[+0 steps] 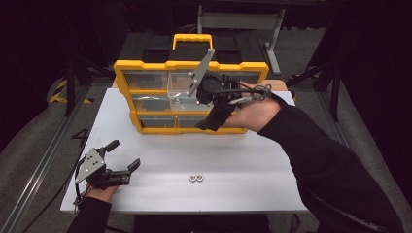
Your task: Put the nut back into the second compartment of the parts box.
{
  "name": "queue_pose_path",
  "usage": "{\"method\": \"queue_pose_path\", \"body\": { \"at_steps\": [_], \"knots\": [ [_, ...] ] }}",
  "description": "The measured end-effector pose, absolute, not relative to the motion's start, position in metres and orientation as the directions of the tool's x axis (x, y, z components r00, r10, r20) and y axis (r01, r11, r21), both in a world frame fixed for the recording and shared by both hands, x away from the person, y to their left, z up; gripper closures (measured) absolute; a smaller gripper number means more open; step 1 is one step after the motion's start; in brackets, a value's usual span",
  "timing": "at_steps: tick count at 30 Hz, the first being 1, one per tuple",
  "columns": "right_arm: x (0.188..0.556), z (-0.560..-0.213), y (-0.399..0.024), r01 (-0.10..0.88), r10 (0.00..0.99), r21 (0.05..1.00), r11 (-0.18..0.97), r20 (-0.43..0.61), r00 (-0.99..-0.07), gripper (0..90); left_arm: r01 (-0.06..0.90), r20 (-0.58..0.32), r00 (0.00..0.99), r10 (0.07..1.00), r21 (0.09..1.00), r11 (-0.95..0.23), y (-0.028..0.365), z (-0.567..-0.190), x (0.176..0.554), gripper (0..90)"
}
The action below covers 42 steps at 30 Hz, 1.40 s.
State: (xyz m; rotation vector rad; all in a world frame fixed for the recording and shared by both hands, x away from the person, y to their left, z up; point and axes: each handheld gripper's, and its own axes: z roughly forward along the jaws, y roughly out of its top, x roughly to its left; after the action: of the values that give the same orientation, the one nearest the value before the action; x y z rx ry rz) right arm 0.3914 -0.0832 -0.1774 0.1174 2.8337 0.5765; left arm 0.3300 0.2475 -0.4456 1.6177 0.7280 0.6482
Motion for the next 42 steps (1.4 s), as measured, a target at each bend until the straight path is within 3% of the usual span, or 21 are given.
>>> {"method": "queue_pose_path", "body": {
  "at_steps": [25,42],
  "knots": [
    [0.387,-0.300,-0.085,0.059,0.118,0.317,0.947,-0.171,-0.978,19.5,0.108,0.016,0.649,0.761,0.988,-0.113,0.248,-0.446,0.330,2.7],
    [0.385,-0.371,-0.084,0.082,0.128,0.282,0.956,-0.147,-0.981,19.2,0.107,0.016,0.649,0.761,0.988,-0.112,0.248,-0.446,0.330,2.6]
  ]
}}
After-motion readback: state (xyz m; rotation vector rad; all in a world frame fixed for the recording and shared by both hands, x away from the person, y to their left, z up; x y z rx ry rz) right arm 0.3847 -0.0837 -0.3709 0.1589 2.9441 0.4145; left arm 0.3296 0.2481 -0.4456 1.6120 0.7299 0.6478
